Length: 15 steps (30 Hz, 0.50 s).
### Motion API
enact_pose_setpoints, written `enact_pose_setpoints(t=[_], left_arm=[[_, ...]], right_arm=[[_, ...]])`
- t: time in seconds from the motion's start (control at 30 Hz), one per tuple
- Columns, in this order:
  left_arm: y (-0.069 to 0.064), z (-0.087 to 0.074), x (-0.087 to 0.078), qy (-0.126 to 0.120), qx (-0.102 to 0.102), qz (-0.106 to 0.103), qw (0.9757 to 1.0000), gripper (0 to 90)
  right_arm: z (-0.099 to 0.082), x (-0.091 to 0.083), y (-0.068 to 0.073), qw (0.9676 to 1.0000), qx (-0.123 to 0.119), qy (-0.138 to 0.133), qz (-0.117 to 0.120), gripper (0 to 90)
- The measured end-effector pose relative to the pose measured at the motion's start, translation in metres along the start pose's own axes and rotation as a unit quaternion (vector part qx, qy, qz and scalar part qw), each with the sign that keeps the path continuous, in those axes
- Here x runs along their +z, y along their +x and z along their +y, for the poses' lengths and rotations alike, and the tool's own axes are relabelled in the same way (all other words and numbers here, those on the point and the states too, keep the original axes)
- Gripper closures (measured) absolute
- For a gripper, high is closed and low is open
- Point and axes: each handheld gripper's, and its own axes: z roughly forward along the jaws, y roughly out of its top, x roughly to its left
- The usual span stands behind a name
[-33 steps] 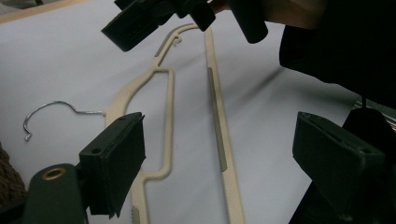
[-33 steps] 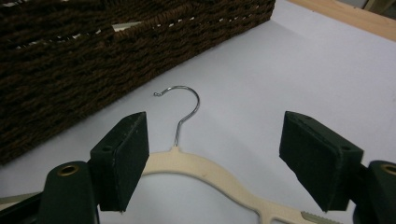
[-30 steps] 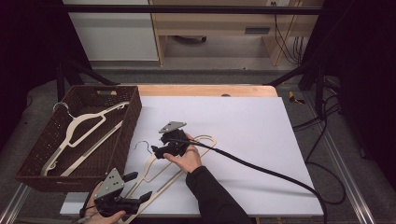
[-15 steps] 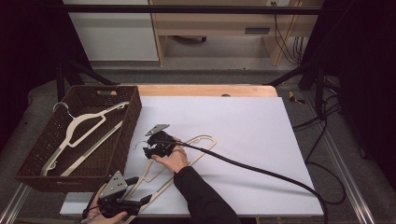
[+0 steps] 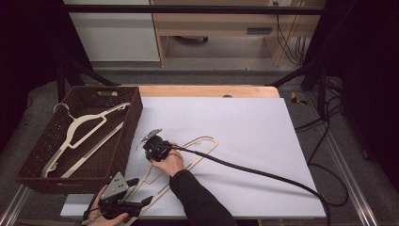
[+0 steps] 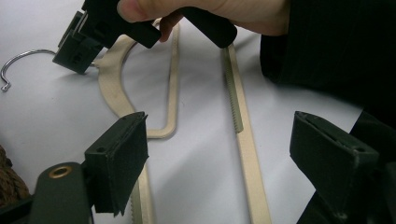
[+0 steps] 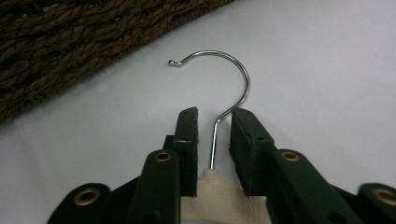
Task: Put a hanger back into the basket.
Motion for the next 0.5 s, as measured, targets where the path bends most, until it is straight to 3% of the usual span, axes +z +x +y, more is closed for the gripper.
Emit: enact_pose_setpoints(t=[0.23, 0.5], left_arm=[[0.0002, 0.0001, -0.0002, 0.000, -0.003, -0.001, 1.0000, 19.4], [0.0006, 0.0001, -0.0005, 0.000, -0.004, 0.000, 1.0000, 20.3]], right_arm=[[0.0037, 0.0011, 0.0043, 0.9997, -0.019, 0.013, -0.006, 85.4], [0.0061, 0.0006, 0.0009, 0.9995, 0.019, 0.025, 0.002, 88.8]])
